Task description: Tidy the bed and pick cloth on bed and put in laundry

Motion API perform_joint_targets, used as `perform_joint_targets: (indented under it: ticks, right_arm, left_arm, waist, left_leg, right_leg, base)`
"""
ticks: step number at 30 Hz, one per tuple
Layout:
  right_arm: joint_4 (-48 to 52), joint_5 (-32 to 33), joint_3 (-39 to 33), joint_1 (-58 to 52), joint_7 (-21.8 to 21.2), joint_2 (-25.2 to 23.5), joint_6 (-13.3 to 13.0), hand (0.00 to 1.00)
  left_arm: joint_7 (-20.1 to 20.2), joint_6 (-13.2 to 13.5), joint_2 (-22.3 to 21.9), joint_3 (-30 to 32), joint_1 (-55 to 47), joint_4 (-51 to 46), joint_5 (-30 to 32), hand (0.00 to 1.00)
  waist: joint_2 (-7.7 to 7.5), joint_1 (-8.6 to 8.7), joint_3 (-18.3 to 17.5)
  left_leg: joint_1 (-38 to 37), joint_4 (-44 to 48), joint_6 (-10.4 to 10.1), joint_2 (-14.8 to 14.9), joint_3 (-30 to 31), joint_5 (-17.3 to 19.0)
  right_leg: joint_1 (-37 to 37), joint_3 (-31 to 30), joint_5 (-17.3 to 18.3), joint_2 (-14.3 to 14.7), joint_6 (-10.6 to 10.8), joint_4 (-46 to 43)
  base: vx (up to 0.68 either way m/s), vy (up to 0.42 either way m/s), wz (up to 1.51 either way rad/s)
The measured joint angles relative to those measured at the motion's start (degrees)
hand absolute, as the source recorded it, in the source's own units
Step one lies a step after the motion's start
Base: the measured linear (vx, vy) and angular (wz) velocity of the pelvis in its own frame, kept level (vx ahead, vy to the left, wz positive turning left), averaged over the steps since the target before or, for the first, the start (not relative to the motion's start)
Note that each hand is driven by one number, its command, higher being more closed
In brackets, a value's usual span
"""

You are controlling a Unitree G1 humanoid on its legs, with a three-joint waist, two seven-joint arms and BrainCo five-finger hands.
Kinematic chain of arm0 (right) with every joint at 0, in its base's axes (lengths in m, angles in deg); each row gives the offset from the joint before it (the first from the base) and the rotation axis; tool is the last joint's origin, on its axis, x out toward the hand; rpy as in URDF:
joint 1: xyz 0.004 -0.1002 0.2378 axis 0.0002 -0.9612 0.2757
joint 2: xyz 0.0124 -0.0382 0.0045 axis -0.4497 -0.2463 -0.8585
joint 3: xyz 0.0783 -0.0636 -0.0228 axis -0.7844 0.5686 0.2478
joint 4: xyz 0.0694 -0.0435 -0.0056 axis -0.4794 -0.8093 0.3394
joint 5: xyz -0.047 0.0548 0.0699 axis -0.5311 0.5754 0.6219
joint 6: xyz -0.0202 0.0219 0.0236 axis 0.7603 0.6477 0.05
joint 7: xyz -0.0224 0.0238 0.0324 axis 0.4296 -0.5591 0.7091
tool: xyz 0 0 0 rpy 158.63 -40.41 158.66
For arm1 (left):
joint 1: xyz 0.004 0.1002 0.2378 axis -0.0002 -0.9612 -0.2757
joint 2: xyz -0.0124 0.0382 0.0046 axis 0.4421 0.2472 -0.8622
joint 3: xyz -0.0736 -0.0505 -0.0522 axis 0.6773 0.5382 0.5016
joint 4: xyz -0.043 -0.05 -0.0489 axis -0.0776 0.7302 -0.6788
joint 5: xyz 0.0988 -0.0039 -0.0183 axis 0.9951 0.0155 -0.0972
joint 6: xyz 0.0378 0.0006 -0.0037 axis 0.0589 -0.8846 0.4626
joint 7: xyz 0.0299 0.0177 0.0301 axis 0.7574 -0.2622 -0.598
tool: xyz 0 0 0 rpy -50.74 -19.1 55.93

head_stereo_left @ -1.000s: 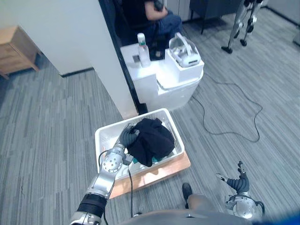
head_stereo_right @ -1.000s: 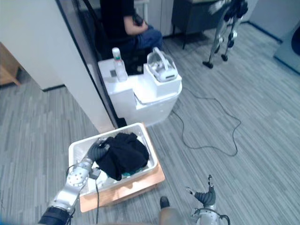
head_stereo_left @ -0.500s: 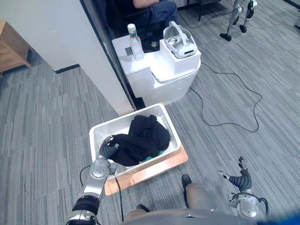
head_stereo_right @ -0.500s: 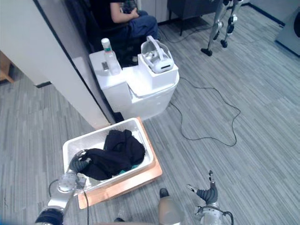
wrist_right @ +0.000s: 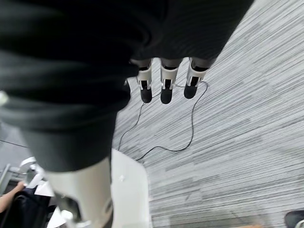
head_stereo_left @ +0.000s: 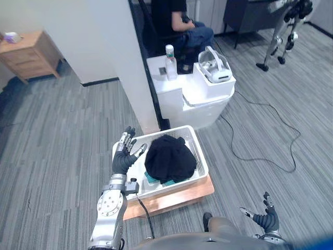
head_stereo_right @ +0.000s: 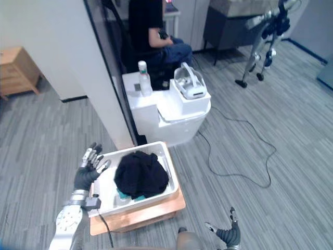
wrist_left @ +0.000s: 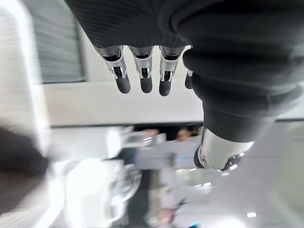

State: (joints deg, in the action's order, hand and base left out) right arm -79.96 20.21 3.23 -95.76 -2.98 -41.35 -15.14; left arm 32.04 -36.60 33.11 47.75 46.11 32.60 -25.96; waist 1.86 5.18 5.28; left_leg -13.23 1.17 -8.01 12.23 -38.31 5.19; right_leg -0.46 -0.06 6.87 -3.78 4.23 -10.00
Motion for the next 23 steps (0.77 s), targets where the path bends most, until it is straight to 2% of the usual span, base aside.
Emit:
perform_joint_targets:
  ticks: [4, 8, 10, 13, 15, 17, 19, 21, 23]
  right_arm:
    - [-3.9, 0.8, 0.0, 0.2, -0.1, -0.8, 1.7, 0.0]
    - [-7.1, 2.3, -0.2, 1.3, -0.2, -0.9, 4.2, 0.0]
    - [-8.9, 3.3, -0.2, 1.9, -0.1, -1.0, 5.1, 0.0]
    - [-12.0, 4.7, -0.5, 3.9, -0.1, -1.0, 5.6, 0.0]
    - [-14.2, 6.1, -1.5, 5.1, -0.1, -0.7, 5.7, 0.0]
    - [-16.3, 7.5, -1.9, 6.5, -0.2, -0.5, 5.8, 0.0]
    - [-18.1, 8.8, -2.4, 7.7, -0.3, -0.6, 5.6, 0.0]
    - [-19.9, 9.5, -2.8, 8.5, -0.6, -0.6, 4.8, 0.0]
    - [-22.8, 9.5, -4.8, 9.7, -1.3, -0.9, 4.2, 0.0]
  left_arm:
    - [2.2, -3.8, -1.2, 2.4, -1.8, -2.9, -5.1, 0.0]
    - [2.0, -6.7, -1.8, 4.4, -3.7, -2.9, -5.6, 0.0]
    - [1.9, -10.2, -3.0, 5.2, -3.8, -2.9, -5.7, 0.0]
    - [1.9, -14.7, -3.3, 7.2, -4.1, -0.4, -8.6, 0.0]
    - [2.5, -19.1, -3.1, 9.4, -3.4, 9.5, -12.0, 0.0]
    - [3.2, -20.6, -3.2, 9.9, -3.7, 18.5, -10.4, 0.0]
    - [4.7, -20.8, -3.6, 9.8, -4.9, 25.8, -7.7, 0.0]
    - [6.4, -19.8, -4.4, 11.0, -6.5, 32.9, -6.1, 0.0]
    - [7.2, -18.6, -4.9, 13.3, -6.0, 39.6, -2.8, 0.0]
  waist:
    - [0.02, -1.73, -2.6]
    - [-0.17, -2.08, -3.1]
    - [-0.09, -2.95, -3.4]
    - [-0.07, -2.98, -3.5]
    - [0.4, -2.91, -3.8]
    - [0.51, -3.0, -3.9]
    - [0.29, -3.04, -4.3]
    - [0.0, -3.33, -4.5]
    - [-0.04, -4.55, -4.4]
  left_leg:
    - [-0.2, -0.2, 0.2, -0.2, 1.4, 0.1]
    - [-0.3, -0.4, 0.3, -0.3, 2.9, 0.2]
    - [-0.3, -0.6, 0.2, -0.4, 3.2, 0.2]
    - [-0.3, -0.9, 0.1, -0.5, 4.3, -0.1]
    - [-1.1, -2.0, 0.2, -0.9, 4.8, -0.9]
    - [-1.9, -2.8, 0.2, -1.2, 4.8, -1.1]
    - [-1.9, -3.0, 0.2, -1.2, 4.8, -1.1]
    - [-2.0, -3.1, 0.2, -1.3, 4.7, -1.1]
    - [-2.9, -3.3, 0.2, -1.4, 4.5, -1.1]
  right_leg:
    - [1.6, 0.9, -0.1, -0.4, 0.3, 1.2]
    - [3.1, 2.4, -0.3, -0.7, 0.5, 2.2]
    - [3.1, 2.5, -0.3, -0.7, 0.5, 2.3]
    - [3.6, 2.9, -0.3, -0.7, 0.6, 2.9]
    - [4.4, 3.9, -0.3, -1.0, 0.5, 3.4]
    - [5.1, 4.0, -0.3, -1.0, 0.6, 3.8]
    - [5.1, 4.1, -0.3, -1.0, 0.6, 4.0]
    - [5.2, 4.2, -0.3, -1.1, 0.6, 4.0]
    - [6.0, 4.6, -0.2, -1.2, 0.6, 4.2]
  base:
    - [0.0, 0.014, 0.19]
    - [-0.03, -0.012, 0.17]
    - [-0.01, -0.006, 0.06]
    - [0.0, -0.01, 0.09]
    - [0.02, 0.0, 0.14]
    - [0.01, 0.006, 0.03]
    - [0.0, 0.0, 0.0]
    - [0.0, 0.0, 0.0]
    - [0.0, 0.0, 0.0]
